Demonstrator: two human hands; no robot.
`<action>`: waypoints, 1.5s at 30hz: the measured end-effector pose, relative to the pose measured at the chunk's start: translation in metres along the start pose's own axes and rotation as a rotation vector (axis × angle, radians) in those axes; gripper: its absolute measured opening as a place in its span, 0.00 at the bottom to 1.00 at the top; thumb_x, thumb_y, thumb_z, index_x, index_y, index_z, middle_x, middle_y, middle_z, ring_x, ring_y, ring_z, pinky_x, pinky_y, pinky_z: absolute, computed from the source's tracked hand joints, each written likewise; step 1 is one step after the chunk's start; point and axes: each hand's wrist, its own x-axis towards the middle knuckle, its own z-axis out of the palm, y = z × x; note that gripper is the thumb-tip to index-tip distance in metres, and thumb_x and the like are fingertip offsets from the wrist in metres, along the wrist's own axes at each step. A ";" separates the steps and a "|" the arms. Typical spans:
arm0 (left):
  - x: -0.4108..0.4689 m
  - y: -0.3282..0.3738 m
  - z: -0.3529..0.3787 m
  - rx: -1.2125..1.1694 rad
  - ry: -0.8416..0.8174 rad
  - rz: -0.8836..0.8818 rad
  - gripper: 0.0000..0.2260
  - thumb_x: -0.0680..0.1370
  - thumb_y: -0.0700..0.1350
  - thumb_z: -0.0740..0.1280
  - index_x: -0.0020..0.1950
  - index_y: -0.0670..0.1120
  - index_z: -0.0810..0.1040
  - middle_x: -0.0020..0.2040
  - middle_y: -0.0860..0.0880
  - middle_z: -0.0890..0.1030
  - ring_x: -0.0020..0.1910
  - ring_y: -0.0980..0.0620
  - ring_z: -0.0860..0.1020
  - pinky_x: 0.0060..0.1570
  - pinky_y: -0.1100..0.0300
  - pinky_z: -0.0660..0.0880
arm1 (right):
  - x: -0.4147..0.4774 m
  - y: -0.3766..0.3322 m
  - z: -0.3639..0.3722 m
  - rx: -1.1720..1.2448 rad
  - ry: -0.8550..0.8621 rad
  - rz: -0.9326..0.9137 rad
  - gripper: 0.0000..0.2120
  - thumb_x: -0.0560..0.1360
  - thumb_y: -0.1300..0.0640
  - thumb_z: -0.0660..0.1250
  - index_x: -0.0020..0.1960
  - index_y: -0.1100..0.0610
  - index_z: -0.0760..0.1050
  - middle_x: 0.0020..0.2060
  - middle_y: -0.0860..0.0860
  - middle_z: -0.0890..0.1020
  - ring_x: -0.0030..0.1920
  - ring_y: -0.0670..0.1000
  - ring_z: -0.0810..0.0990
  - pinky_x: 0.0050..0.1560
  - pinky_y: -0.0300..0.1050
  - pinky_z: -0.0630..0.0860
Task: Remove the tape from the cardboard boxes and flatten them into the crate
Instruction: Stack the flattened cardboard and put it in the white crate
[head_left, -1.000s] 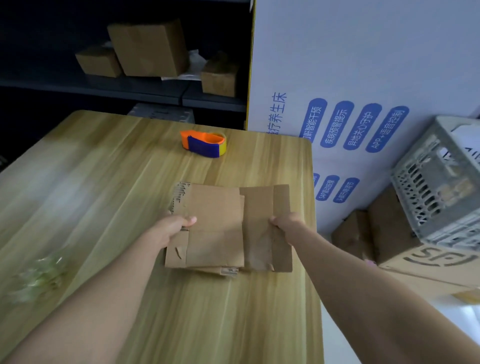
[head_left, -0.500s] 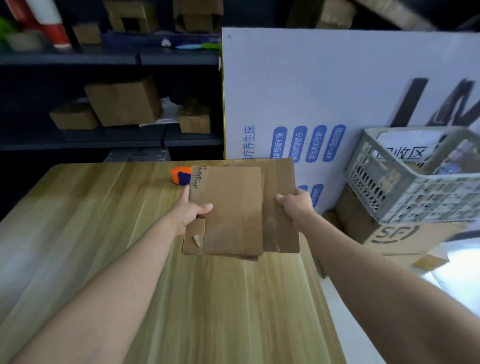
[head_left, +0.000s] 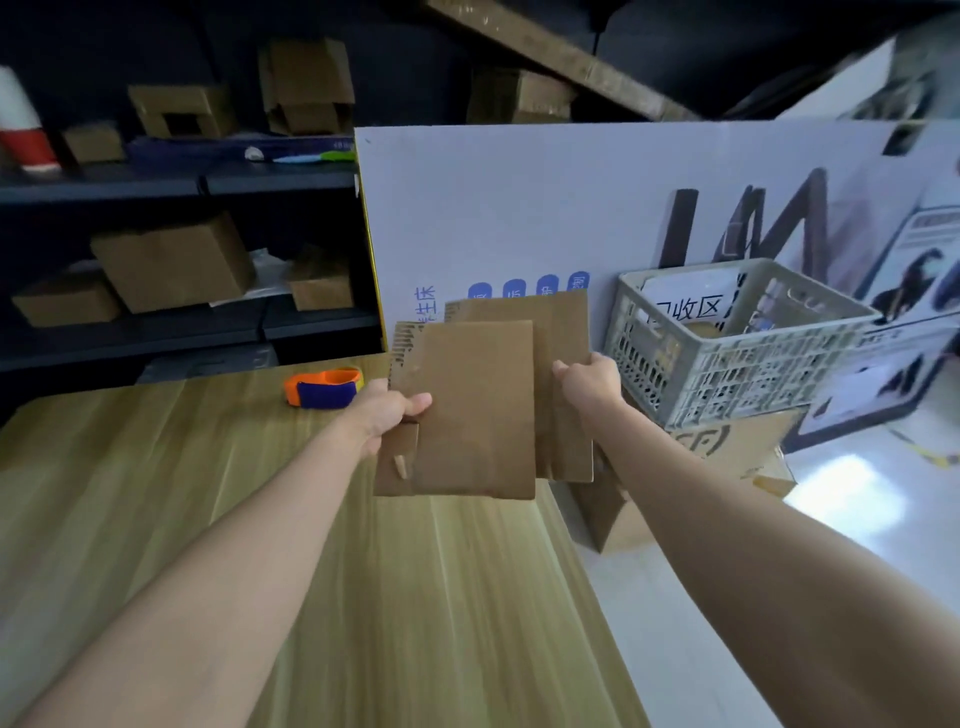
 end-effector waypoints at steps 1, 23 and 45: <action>-0.001 0.006 0.007 -0.030 -0.001 0.013 0.14 0.75 0.34 0.67 0.61 0.38 0.75 0.52 0.42 0.80 0.41 0.49 0.80 0.39 0.55 0.76 | 0.002 -0.002 -0.013 -0.004 0.012 -0.007 0.04 0.76 0.59 0.66 0.51 0.55 0.75 0.48 0.55 0.82 0.49 0.56 0.81 0.54 0.54 0.78; 0.014 0.115 0.358 -0.082 -0.119 0.283 0.11 0.76 0.37 0.66 0.59 0.41 0.75 0.52 0.45 0.81 0.50 0.46 0.80 0.44 0.51 0.78 | 0.152 -0.019 -0.413 0.093 0.238 -0.184 0.05 0.76 0.58 0.66 0.52 0.53 0.74 0.50 0.53 0.81 0.49 0.54 0.80 0.52 0.52 0.78; 0.158 0.203 0.536 0.003 -0.071 0.454 0.17 0.75 0.38 0.69 0.64 0.42 0.73 0.58 0.46 0.79 0.56 0.47 0.77 0.58 0.48 0.74 | 0.374 -0.048 -0.505 0.125 0.239 -0.272 0.08 0.77 0.56 0.65 0.55 0.52 0.74 0.46 0.48 0.81 0.45 0.50 0.80 0.47 0.47 0.77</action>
